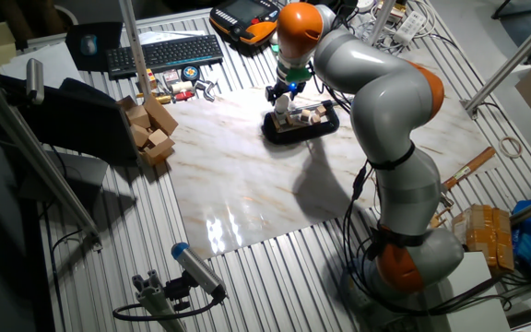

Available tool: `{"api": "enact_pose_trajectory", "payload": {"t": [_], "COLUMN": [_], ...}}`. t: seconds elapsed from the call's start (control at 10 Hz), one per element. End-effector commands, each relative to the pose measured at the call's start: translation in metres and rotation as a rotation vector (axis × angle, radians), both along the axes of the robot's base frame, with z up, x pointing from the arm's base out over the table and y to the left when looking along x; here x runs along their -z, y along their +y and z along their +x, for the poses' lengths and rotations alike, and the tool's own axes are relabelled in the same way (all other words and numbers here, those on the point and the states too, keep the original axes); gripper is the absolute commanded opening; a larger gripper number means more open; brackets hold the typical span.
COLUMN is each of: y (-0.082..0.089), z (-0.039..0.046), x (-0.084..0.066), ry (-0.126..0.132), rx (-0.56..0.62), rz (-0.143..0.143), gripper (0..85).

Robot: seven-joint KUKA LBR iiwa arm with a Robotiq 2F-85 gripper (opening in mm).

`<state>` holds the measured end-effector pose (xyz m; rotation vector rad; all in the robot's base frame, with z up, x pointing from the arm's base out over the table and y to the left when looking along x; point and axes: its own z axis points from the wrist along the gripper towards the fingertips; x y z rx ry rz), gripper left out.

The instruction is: Install the light bulb by rotating it

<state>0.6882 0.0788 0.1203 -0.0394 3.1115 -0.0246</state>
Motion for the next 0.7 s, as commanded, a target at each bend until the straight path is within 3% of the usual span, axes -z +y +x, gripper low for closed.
{"api": "enact_pose_trajectory", "payload": {"t": [0.0, 0.3, 0.6], "y": [0.0001, -0.0002, -0.0001], "z": [0.0000, -0.0008, -0.0013], "x": [0.0000, -0.0010, -0.0015], "ry": [0.013, 0.064, 0.062], "rx": [-0.006, -0.018, -0.023], "rz": [-0.001, -0.017, -0.018], "gripper": [68.0, 68.0, 68.0]}}
